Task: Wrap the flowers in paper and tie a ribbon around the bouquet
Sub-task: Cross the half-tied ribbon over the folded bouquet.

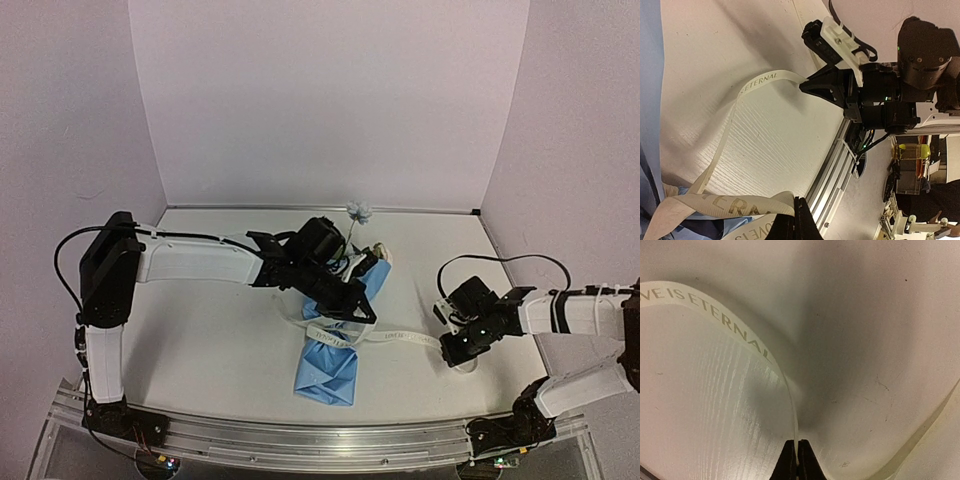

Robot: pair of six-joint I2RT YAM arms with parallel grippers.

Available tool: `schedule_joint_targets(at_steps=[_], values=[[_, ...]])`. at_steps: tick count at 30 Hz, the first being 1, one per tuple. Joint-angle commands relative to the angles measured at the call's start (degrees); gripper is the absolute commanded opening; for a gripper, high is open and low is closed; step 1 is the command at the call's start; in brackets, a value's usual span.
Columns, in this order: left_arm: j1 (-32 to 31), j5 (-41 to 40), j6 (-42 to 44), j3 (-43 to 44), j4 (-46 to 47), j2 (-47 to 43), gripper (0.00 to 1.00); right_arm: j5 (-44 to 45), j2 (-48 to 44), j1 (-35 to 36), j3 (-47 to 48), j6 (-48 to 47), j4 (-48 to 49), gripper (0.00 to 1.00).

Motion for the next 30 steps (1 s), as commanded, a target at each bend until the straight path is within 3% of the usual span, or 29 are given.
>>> schedule_joint_targets(at_steps=[1, 10, 16, 18, 25, 30], values=[[-1.43, 0.07, 5.42, 4.34, -0.46, 1.01, 0.0, -0.67, 0.11, -0.36, 8.92, 2.24, -3.7, 0.0], [-3.87, -2.21, 11.85, 7.48, -4.03, 4.81, 0.0, -7.24, 5.3, -0.4, 33.59, 4.28, -17.08, 0.0], [-5.41, -3.63, 14.26, 8.05, -5.0, 6.84, 0.01, -14.19, 8.43, -0.34, 41.31, 9.51, -19.84, 0.0], [-5.48, -5.41, 13.96, 8.02, -4.66, 6.62, 0.07, -16.91, 9.11, -0.3, 43.15, 11.5, -21.45, 0.0], [-5.37, -8.92, 13.27, 4.81, 0.46, 2.28, 0.44, -20.2, 9.23, 1.9, 44.19, 13.66, -24.33, 0.0], [-5.32, -9.93, 13.29, 1.04, 2.8, -1.88, 0.56, -20.9, 9.75, 3.63, 44.58, 13.55, -25.34, 0.0]])
